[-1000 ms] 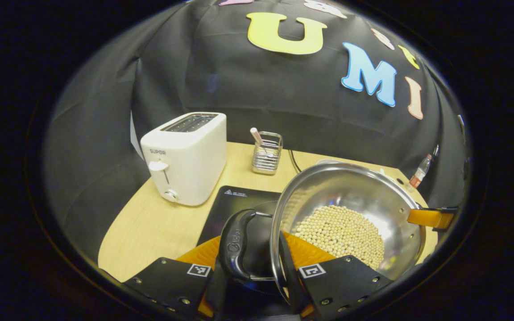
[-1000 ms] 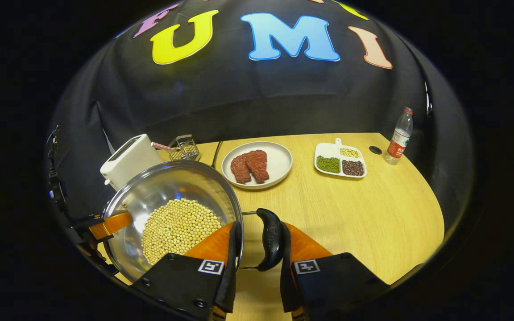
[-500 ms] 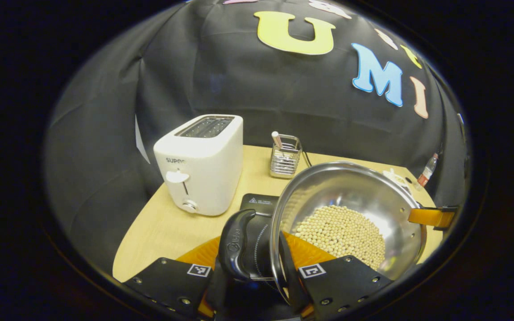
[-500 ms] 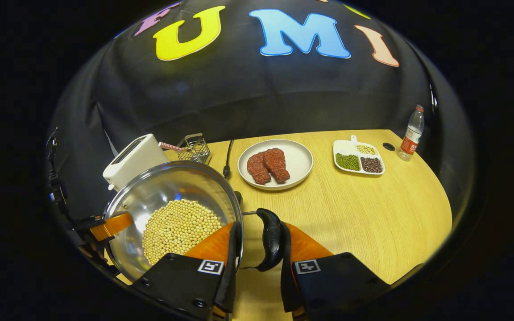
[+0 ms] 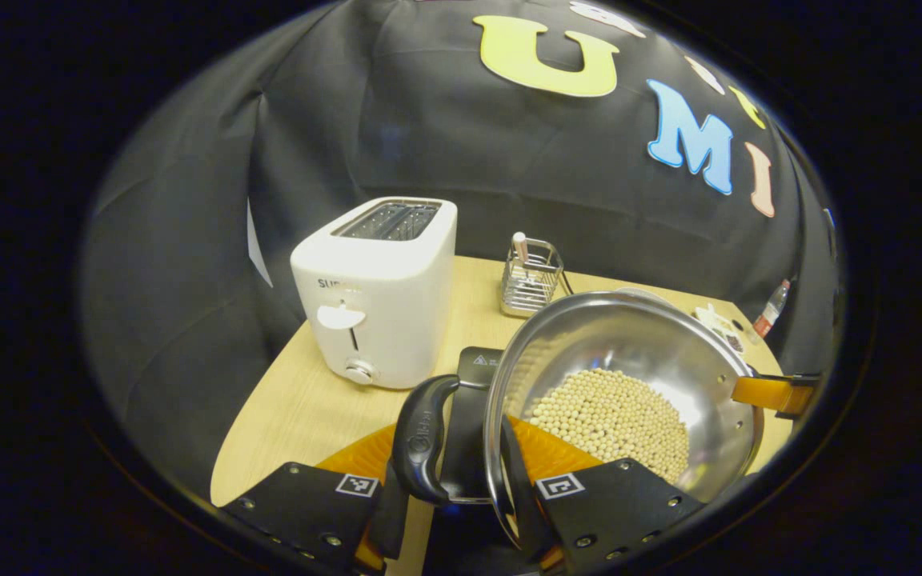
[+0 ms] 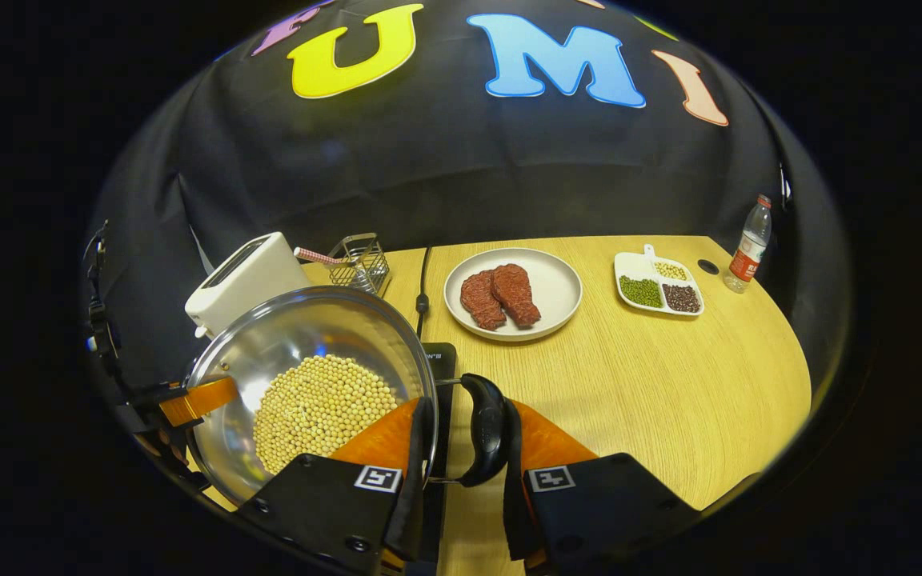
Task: First push the handle of the pot to place it horizontally, then grasp the pot with both hands and set it on the induction cooktop.
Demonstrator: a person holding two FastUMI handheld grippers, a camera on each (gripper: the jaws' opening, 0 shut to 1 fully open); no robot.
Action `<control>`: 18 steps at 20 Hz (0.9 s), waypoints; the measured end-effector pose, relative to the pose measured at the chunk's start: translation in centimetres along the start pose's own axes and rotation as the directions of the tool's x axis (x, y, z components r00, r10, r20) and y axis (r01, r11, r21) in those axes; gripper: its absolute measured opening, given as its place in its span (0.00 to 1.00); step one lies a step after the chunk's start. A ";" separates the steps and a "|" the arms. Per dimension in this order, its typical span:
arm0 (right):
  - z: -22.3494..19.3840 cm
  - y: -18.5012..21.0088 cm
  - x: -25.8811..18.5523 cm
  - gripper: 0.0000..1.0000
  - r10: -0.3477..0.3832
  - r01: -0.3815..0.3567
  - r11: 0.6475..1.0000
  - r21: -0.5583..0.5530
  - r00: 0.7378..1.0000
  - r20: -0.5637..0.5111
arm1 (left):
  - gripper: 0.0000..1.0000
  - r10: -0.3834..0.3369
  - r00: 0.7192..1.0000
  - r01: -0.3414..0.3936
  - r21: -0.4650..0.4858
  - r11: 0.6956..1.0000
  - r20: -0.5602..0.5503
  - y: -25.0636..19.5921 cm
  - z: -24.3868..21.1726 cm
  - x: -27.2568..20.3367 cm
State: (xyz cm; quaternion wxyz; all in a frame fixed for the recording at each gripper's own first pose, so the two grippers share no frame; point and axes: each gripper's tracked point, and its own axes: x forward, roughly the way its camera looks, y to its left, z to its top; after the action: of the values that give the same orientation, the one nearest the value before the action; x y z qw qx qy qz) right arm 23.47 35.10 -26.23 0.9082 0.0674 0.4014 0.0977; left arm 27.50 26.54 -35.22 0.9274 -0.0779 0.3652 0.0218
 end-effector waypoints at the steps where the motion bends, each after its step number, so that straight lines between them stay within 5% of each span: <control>1: -0.2 0.1 0.1 0.43 -0.003 0.003 1.000 -0.002 1.000 -0.002 | 0.56 -0.002 1.000 0.002 -0.007 1.000 -0.006 0.1 -0.3 0.1; 8: -0.3 0.8 0.6 0.50 0.024 -0.024 1.000 0.000 1.000 0.011 | 0.58 0.027 0.999 -0.028 0.014 1.000 0.025 0.7 -0.1 0.6; 10: 0.2 1.5 -0.1 0.57 0.074 -0.074 0.997 0.007 0.997 0.038 | 0.70 0.049 0.996 -0.050 0.021 0.999 0.074 1.0 0.9 0.2; 12: 1.2 1.5 -1.1 0.98 0.081 -0.080 0.997 -0.009 0.993 0.085 | 0.86 0.069 0.990 -0.074 0.032 0.997 0.124 1.2 2.4 -0.6; 18: 5.2 -0.4 -6.0 0.98 0.110 -0.099 0.994 -0.054 0.959 0.263 | 0.84 0.133 0.950 -0.144 0.017 0.989 0.281 -0.9 5.8 -6.3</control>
State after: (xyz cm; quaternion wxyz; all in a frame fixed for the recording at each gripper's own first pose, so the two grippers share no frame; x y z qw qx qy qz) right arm 23.44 33.10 -18.59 0.9485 0.0825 0.2700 0.1437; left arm 26.84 26.68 -26.63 0.9671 -0.0310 0.2355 0.0908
